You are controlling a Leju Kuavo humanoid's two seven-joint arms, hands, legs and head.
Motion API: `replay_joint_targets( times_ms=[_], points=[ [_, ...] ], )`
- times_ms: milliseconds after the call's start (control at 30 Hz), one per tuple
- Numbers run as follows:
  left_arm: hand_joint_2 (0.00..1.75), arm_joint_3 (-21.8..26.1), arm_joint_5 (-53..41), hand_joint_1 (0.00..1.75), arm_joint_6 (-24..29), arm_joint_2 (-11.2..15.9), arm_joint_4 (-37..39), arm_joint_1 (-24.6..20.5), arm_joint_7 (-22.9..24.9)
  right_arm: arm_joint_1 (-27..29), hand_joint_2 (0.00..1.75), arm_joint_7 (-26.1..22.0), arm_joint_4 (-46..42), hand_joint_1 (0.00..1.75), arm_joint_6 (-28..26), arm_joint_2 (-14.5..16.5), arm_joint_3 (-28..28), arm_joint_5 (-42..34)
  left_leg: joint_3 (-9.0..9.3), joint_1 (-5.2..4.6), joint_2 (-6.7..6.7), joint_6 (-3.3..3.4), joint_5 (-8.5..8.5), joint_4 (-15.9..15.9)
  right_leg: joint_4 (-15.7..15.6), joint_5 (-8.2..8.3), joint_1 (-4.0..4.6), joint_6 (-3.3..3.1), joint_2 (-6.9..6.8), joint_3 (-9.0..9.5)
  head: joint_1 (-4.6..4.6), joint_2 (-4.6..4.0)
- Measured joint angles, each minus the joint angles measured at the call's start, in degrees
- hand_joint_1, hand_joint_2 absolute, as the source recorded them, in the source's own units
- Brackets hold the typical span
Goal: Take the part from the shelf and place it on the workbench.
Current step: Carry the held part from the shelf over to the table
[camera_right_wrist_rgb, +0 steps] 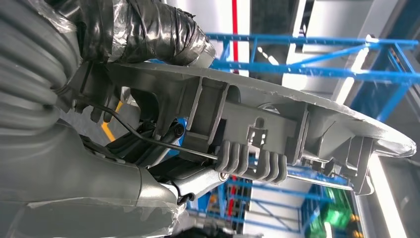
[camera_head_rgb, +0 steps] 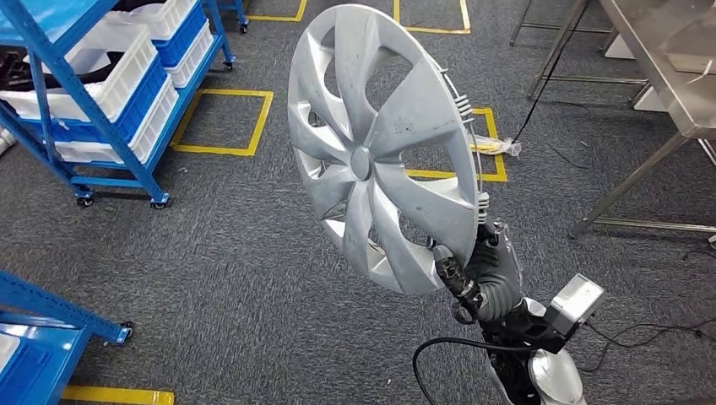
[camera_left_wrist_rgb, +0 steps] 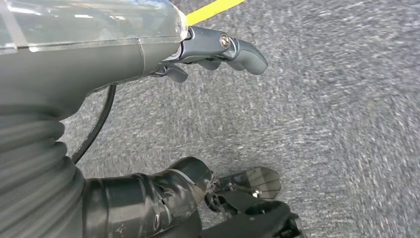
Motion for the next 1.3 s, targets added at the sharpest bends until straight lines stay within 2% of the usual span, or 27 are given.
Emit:
replay_joint_targets(
  times_ms=[33,100,133,167,233,267,300,333,367,400,467,533,600,633,700,767,800,833,867,900,933,1000,1067,1133,1200,1267,1300],
  points=[
    [1.75,0.01,-0.02,0.0,0.0,-0.03,0.0,0.01,0.0,-0.06,1.75,-0.01,-0.01,1.75,0.01,-0.01,0.0,0.04,0.08,-0.13,0.59,-0.24,-0.09,-0.01,-0.78,-0.18,0.3,-0.19,-0.3,0.23,-0.01,0.0],
    [1.75,0.01,-0.07,0.0,0.0,-0.05,0.0,-0.05,0.02,-0.04,1.75,-0.01,-0.02,1.75,-0.01,-0.02,0.0,0.07,0.27,-0.27,1.72,-0.77,-0.37,-0.03,-1.08,0.06,0.2,-0.64,1.02,0.15,-0.01,0.0],
    [1.75,0.01,-0.14,0.0,0.0,-0.05,0.0,-0.09,0.03,0.02,1.75,-0.01,-0.02,1.75,-0.04,-0.02,-0.01,0.08,0.26,-0.2,1.25,-1.09,-0.85,0.33,-1.28,0.2,0.0,-0.89,1.69,0.27,-0.01,0.0],
    [1.75,0.01,-0.21,0.0,0.01,-0.05,0.0,-0.11,0.03,0.06,1.75,-0.01,-0.02,1.75,-0.1,-0.02,-0.01,0.09,-0.17,-0.11,0.07,-1.37,-1.82,1.59,-1.48,0.36,-0.24,-1.2,2.28,0.4,-0.02,0.0],
    [1.75,0.02,-0.3,0.0,0.03,-0.04,0.0,-0.07,0.09,0.11,1.75,-0.02,-0.01,1.75,-0.2,-0.02,-0.01,0.1,-2.81,0.13,-3.18,-1.78,-5.1,7.55,-1.63,0.54,-0.48,-1.64,3.42,0.48,-0.05,0.0],
    [1.75,0.02,-0.3,0.0,0.04,-0.04,0.0,0.0,0.14,0.13,1.75,-0.02,0.01,1.75,-0.23,-0.02,0.0,0.1,-4.71,0.17,-4.08,-1.9,-6.74,11.46,-1.58,0.57,-0.51,-1.78,4.07,0.42,-0.06,0.0],
    [1.75,0.03,-0.31,0.0,0.03,-0.04,0.0,0.11,0.2,0.2,1.75,-0.01,0.04,1.75,-0.23,-0.02,0.0,0.1,-6.33,0.19,-4.43,-1.99,-7.63,14.59,-1.53,0.58,-0.5,-1.83,4.84,0.4,-0.06,0.0],
    [1.75,0.03,-0.32,0.0,0.01,-0.04,0.0,0.23,0.24,0.29,1.75,-0.01,0.08,1.75,-0.23,-0.02,0.0,0.1,-7.2,0.21,-4.56,-2.04,-7.42,16.01,-1.44,0.57,-0.5,-1.85,5.63,0.4,-0.06,0.0],
    [1.75,0.03,-0.33,0.0,-0.01,-0.04,0.0,0.32,0.27,0.37,1.75,0.0,0.11,1.75,-0.23,-0.02,0.0,0.1,-7.07,0.23,-4.65,-2.03,-6.05,15.19,-1.32,0.55,-0.51,-1.83,6.45,0.41,-0.07,0.0],
    [1.75,0.04,-0.34,0.0,-0.02,-0.04,0.0,0.35,0.28,0.43,1.75,0.0,0.13,1.75,-0.23,-0.02,0.0,0.1,-6.05,0.29,-4.97,-1.96,-3.91,12.46,-1.17,0.51,-0.54,-1.78,7.24,0.42,-0.07,0.0],
    [1.75,0.07,-0.33,0.0,-0.02,-0.03,0.0,0.39,0.28,0.4,1.75,-0.02,0.14,1.75,-0.23,-0.02,0.0,0.09,-3.08,0.56,-7.25,-1.7,-0.33,5.1,-0.69,0.32,-0.56,-1.49,8.66,0.21,-0.04,0.0],
    [1.75,0.09,-0.34,0.0,-0.02,-0.02,0.0,0.36,0.26,0.36,1.75,-0.05,0.14,1.75,-0.23,-0.02,0.0,0.06,-1.55,0.69,-9.07,-1.37,0.44,1.45,-0.35,0.33,-0.63,-0.93,9.82,-0.39,-0.04,0.0],
    [1.75,0.1,-0.37,0.0,-0.02,0.01,0.0,0.16,0.27,0.48,1.75,-0.07,0.13,1.75,-0.23,-0.02,-0.01,0.01,-1.39,0.61,-8.42,-0.88,0.39,1.03,-0.43,0.64,-0.78,-0.24,10.89,-0.89,-0.05,0.0],
    [1.75,0.11,-0.37,0.0,-0.02,0.02,0.0,0.07,0.28,0.61,1.75,-0.08,0.13,1.75,-0.23,-0.03,-0.02,-0.07,-1.3,0.65,-7.8,-0.52,0.57,0.73,-0.29,0.56,-0.78,0.07,10.65,-1.02,-0.02,0.0],
    [1.75,0.14,-0.35,0.0,-0.03,-0.01,0.0,0.02,0.28,0.62,1.75,-0.15,0.11,1.75,-0.23,-0.07,-0.04,-0.25,-1.06,0.83,-6.45,0.24,0.92,0.09,2.16,-1.1,-0.6,0.72,8.07,-2.17,0.22,0.0],
    [1.75,0.14,-0.35,0.0,-0.04,-0.06,0.0,0.16,0.22,0.6,1.75,-0.22,0.11,1.75,-0.2,-0.09,-0.04,-0.36,-0.99,0.73,-5.06,0.69,0.95,-0.09,8.61,-4.51,-0.74,1.27,5.06,-5.15,0.46,0.0],
    [1.75,0.14,-0.37,0.0,-0.05,-0.07,0.0,0.28,0.21,0.67,1.75,-0.24,0.12,1.75,-0.17,-0.09,-0.04,-0.38,-1.0,0.68,-4.33,0.8,0.9,-0.07,12.03,-5.91,-0.88,1.49,4.5,-6.78,0.45,0.0],
    [1.75,0.15,-0.38,0.0,-0.05,-0.07,0.0,0.37,0.21,0.8,1.75,-0.24,0.13,1.75,-0.16,-0.09,-0.04,-0.38,-0.99,0.66,-3.6,0.81,0.84,-0.05,14.21,-6.4,-1.0,1.63,4.22,-7.84,0.46,0.0],
    [1.75,0.15,-0.39,0.0,-0.05,-0.05,0.0,0.41,0.22,0.92,1.75,-0.24,0.14,1.75,-0.16,-0.1,-0.04,-0.38,-0.97,0.65,-2.91,0.77,0.78,-0.03,14.41,-5.82,-1.1,1.7,4.05,-7.93,0.45,0.0],
    [1.75,0.16,-0.39,0.0,-0.04,-0.05,0.0,0.39,0.23,0.99,1.75,-0.24,0.15,1.75,-0.16,-0.11,-0.04,-0.38,-0.92,0.65,-2.28,0.69,0.69,-0.01,12.42,-4.29,-1.15,1.69,3.78,-6.9,0.46,0.0],
    [1.75,0.17,-0.38,0.0,-0.04,-0.05,0.0,0.33,0.24,1.02,1.75,-0.24,0.16,1.75,-0.16,-0.11,-0.05,-0.39,-0.8,0.65,-1.7,0.56,0.58,0.01,8.62,-2.19,-1.12,1.57,3.12,-4.88,0.45,0.0],
    [1.75,0.19,-0.42,0.0,-0.04,-0.06,0.0,0.26,0.25,0.89,1.75,-0.26,0.14,1.75,-0.15,-0.13,-0.08,-0.44,-0.51,0.45,-0.7,0.14,0.3,0.05,1.4,0.19,-0.59,1.05,0.91,-1.13,0.45,0.0],
    [1.75,0.19,-0.5,0.0,-0.04,-0.05,0.0,0.27,0.22,0.79,1.75,-0.36,0.06,1.75,-0.1,-0.17,-0.11,-0.48,-0.26,0.2,0.33,-0.4,0.11,0.01,-1.04,0.28,-0.01,0.43,0.14,-0.13,0.42,0.0],
    [1.75,0.19,-0.54,0.0,-0.04,-0.04,0.0,0.24,0.18,0.88,1.75,-0.5,-0.06,1.75,-0.05,-0.27,-0.2,-0.55,0.02,0.11,1.25,-1.02,-0.14,-0.11,-1.29,0.53,-0.07,-0.17,1.48,-0.23,0.4,0.0],
    [1.75,0.2,-0.72,0.0,-0.02,-0.03,0.0,0.23,0.12,1.1,1.75,-0.64,-0.3,1.75,-0.04,-0.36,-0.4,-0.66,-0.43,0.25,-0.3,-1.59,-1.7,1.55,-1.69,0.83,-0.45,-0.82,2.66,-0.01,0.39,0.0],
    [1.75,0.24,-0.88,0.0,0.02,-0.02,0.0,0.36,0.09,1.27,1.75,-0.75,-0.47,1.75,-0.05,-0.39,-0.52,-0.82,-2.98,0.43,-3.16,-1.83,-5.17,7.51,-1.82,0.96,-0.63,-1.32,3.75,0.05,0.38,0.0],
    [1.75,0.27,-0.89,0.0,0.03,-0.02,0.0,0.5,0.11,1.39,1.75,-0.78,-0.48,1.75,-0.07,-0.39,-0.54,-0.88,-4.75,0.44,-3.95,-1.84,-6.85,11.33,-1.75,0.96,-0.6,-1.47,4.38,0.01,0.37,0.0]
  ],
)
